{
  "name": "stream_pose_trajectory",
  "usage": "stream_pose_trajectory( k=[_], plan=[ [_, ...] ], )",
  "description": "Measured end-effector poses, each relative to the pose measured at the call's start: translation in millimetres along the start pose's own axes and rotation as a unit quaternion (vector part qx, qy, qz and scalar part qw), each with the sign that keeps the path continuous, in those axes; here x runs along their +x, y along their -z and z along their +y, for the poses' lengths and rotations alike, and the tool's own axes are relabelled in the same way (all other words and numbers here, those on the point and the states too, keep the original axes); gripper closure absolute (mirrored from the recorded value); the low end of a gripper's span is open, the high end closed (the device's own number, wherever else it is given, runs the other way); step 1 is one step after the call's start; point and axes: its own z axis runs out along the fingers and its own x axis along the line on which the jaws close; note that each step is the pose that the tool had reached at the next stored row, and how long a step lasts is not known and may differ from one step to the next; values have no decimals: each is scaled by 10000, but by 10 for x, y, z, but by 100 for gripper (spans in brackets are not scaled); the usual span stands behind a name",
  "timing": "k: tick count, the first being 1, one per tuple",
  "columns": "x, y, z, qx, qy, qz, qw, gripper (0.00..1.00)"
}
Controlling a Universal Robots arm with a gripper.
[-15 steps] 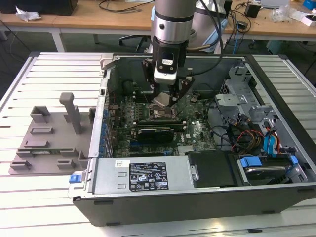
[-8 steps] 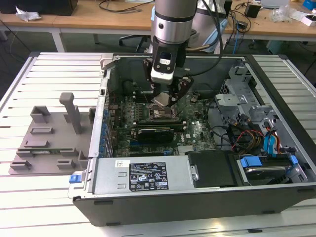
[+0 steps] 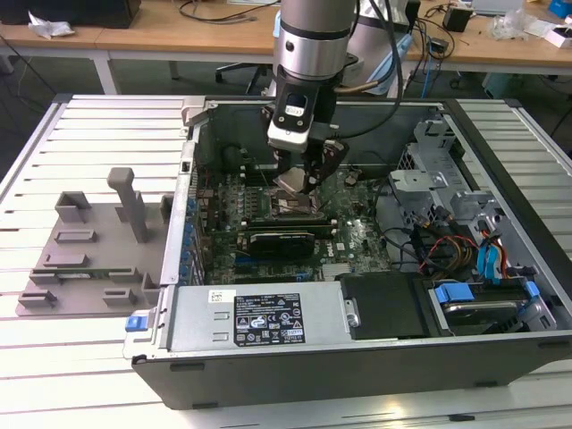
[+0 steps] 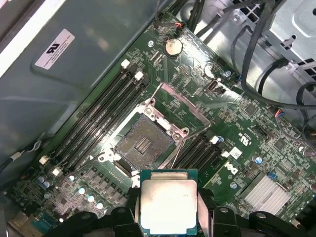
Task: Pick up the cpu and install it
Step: 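Place the cpu into insertion slot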
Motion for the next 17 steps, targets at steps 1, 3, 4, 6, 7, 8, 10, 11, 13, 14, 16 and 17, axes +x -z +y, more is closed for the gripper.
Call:
stream_pose_trajectory(
  k=[1,3,4,6,7,8,10,11,13,14,16,17],
  plan=[
    [0,0,0,0,-28,1,10000,45],
    [0,0,0,2,-95,4,10000,45],
    [0,0,0,3,-140,5,9999,45],
    [0,-1,0,4,-235,9,9997,45],
    [0,-1,0,5,-262,10,9997,45],
    [0,-1,0,6,-309,12,9995,45],
    [0,-1,0,7,-380,15,9993,45],
    [0,-2,0,8,-415,16,9991,45],
    [0,-2,0,10,-547,21,9985,45],
    [0,-2,0,12,-642,25,9979,45],
    [0,-3,0,14,-769,30,9970,45],
    [0,-3,0,15,-813,32,9967,45]
  ],
)
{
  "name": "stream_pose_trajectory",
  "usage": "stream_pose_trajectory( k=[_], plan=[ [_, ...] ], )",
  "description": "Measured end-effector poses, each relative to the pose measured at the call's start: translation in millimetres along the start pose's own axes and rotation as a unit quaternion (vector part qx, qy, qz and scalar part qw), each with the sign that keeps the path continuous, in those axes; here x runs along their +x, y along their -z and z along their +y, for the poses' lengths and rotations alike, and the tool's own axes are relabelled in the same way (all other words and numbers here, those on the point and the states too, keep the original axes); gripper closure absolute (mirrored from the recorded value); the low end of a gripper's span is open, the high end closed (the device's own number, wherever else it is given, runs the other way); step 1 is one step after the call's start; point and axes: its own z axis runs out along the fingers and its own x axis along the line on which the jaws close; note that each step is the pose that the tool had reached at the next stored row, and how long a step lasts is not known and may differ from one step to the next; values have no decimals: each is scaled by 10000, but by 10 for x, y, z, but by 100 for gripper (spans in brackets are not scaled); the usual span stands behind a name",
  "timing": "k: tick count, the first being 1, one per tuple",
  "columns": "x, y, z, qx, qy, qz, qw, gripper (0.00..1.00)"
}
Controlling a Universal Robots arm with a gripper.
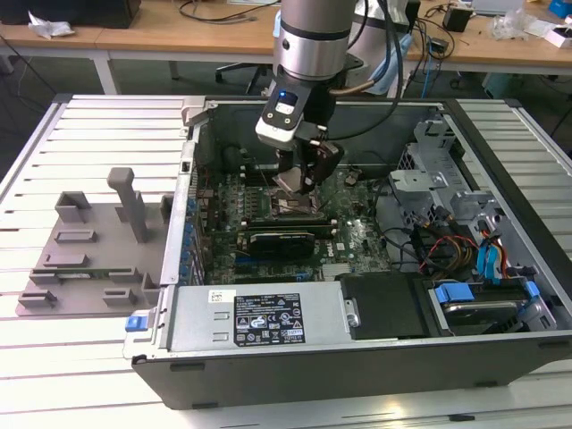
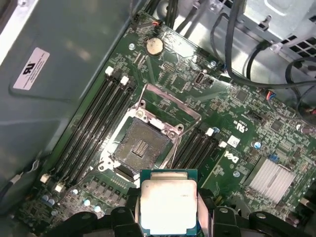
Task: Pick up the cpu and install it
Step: 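Place the cpu into insertion slot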
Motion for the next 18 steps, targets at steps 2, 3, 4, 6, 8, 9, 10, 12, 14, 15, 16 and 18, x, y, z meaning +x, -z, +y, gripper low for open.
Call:
stream_pose_trajectory(
  k=[2,3,4,6,8,9,10,12,14,15,16,18],
  plan=[
    [0,0,0,2,-80,3,10000,45],
    [0,0,0,3,-129,4,9999,45],
    [0,0,0,4,-171,6,9999,45],
    [0,-1,0,6,-277,9,9996,45],
    [0,-2,0,9,-382,12,9993,45],
    [0,-2,0,10,-417,12,9991,45],
    [0,-2,0,11,-496,15,9988,45],
    [0,-3,0,14,-595,18,9982,45],
    [0,-3,0,16,-658,19,9978,45],
    [0,-3,0,17,-710,20,9975,45],
    [0,-3,0,19,-764,21,9971,45],
    [0,-3,0,22,-856,21,9963,45]
  ],
)
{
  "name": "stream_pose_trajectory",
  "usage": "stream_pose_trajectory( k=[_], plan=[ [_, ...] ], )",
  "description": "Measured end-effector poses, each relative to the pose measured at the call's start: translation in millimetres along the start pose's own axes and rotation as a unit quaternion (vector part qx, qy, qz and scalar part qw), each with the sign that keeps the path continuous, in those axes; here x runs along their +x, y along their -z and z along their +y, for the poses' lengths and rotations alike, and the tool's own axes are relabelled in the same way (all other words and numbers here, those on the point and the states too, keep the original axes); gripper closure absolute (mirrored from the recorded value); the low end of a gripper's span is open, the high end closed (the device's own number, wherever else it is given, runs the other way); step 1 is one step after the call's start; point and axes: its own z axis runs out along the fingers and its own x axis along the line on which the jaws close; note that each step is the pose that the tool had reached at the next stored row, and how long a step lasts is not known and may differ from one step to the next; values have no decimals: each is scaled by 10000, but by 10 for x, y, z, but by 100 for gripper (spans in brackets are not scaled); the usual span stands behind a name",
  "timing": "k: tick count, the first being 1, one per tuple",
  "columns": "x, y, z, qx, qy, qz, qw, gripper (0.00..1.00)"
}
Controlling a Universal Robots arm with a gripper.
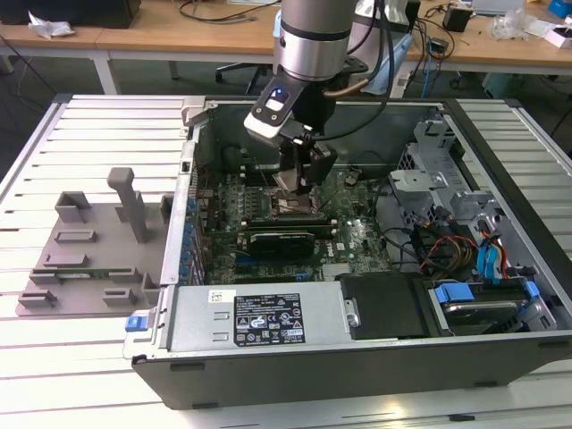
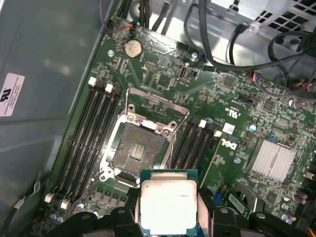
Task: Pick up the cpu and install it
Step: 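Place the cpu into insertion slot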
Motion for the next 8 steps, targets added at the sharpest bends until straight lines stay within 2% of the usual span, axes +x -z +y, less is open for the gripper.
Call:
stream_pose_trajectory(
  k=[8],
  plan=[
    [0,-1,0,10,-312,3,9995,45]
  ],
)
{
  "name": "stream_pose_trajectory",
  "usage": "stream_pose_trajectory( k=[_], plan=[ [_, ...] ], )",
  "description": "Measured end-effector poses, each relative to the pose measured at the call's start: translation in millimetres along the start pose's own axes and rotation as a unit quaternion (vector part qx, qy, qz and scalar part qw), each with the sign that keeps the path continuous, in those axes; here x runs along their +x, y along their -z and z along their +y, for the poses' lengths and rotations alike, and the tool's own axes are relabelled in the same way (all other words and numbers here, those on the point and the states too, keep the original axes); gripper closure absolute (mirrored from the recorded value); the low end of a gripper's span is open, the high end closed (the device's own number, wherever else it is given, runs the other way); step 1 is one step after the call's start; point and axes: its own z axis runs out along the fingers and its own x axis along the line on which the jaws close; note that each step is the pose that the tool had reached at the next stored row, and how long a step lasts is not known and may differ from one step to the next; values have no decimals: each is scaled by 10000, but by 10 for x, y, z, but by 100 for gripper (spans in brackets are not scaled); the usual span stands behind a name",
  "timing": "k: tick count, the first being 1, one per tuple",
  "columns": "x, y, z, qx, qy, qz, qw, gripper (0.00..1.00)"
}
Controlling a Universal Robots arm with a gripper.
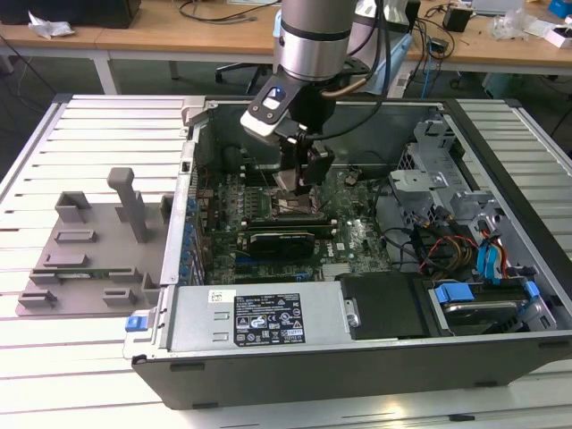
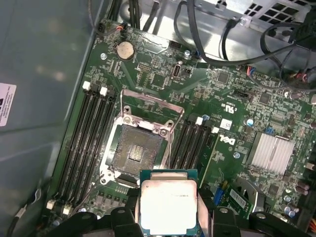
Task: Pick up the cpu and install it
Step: 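Place the cpu into insertion slot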
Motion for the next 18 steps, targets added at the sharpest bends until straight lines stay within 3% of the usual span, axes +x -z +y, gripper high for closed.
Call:
stream_pose_trajectory(
  k=[9,15,16,17,18],
  plan=[
    [0,-1,0,8,-292,7,9996,45],
    [0,-2,0,16,-529,11,9986,45],
    [0,-4,0,22,-748,18,9972,45],
    [0,-7,0,32,-1020,9,9948,45],
    [0,-14,2,46,-1358,-3,9907,45]
  ],
)
